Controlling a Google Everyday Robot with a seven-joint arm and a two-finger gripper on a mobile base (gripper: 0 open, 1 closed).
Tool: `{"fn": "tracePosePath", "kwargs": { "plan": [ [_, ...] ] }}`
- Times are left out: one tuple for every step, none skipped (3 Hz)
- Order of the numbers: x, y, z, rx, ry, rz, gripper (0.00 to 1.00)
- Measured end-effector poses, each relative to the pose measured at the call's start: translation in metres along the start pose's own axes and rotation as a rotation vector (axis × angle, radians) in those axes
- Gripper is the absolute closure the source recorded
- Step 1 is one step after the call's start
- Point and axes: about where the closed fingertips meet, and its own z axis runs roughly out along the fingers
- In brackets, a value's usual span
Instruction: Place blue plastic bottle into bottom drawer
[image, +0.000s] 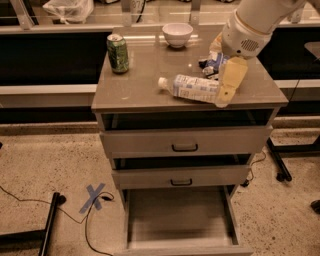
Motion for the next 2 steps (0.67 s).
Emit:
{"fn": "tracePosePath", "kwargs": {
  "plan": [
    [-0.001,-0.035,0.055,-0.074,0.026,0.012,0.0],
    [0.003,-0.054,0.1,-0.145,0.028,0.058,0.01]
  ]
}}
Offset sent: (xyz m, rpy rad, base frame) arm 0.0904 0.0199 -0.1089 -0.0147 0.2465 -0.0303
